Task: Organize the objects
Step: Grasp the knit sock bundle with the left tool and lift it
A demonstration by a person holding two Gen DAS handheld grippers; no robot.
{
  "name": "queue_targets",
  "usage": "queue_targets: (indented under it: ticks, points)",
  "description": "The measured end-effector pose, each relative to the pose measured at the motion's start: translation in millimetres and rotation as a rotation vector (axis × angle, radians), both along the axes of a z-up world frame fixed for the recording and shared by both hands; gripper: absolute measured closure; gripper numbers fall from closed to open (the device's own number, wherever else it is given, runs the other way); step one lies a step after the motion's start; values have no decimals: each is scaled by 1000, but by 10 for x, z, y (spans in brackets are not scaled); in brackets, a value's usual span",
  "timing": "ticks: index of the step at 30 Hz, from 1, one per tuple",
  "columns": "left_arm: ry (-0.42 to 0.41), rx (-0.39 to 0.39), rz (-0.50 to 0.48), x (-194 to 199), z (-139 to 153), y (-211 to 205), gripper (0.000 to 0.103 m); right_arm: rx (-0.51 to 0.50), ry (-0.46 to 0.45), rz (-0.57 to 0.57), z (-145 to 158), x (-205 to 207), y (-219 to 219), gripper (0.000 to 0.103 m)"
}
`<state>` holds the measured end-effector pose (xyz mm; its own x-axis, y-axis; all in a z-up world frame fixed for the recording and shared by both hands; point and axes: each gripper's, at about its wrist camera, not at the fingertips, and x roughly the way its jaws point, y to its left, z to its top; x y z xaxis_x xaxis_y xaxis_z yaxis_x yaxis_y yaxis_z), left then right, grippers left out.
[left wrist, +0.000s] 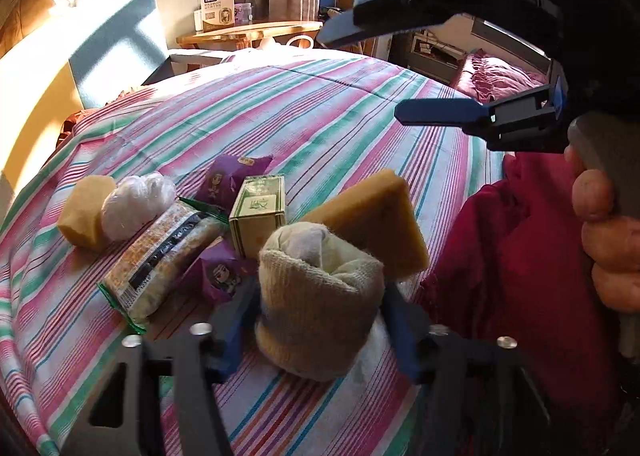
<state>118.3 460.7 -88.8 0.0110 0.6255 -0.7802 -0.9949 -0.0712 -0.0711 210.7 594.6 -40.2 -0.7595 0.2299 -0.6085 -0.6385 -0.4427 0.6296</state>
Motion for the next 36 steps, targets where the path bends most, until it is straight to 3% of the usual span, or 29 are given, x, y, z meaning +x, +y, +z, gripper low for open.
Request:
queue_targets:
  ticks: [6, 10, 18, 21, 24, 29, 35, 36]
  points:
    - [-50, 50, 49, -68, 116, -380, 49, -5, -36, 24, -17, -69, -5, 31]
    - [-83, 56, 139, -220, 162, -782, 49, -2, -77, 36, -32, -123, -17, 31]
    - [-82, 66, 261, -434, 179, -1535, 49, -35, -208, 79, -88, -349, 4, 32]
    - [-96, 70, 293, -524, 167, -1646, 49, -82, -205, 99, -109, -533, 64, 39]
    - [-109, 75, 314, -567, 150, -1714, 49, -111, -257, 120, -171, -805, 128, 46]
    - [-121, 84, 331, -601, 140, -1772, 49, -178, -355, 143, -466, -1227, 260, 47]
    - [-143, 75, 356, -676, 80, -1809, 49, -168, -419, 160, -641, -1549, 358, 48]
    - [-145, 75, 361, -688, 71, -1811, 49, -143, -439, 165, -672, -1587, 354, 52]
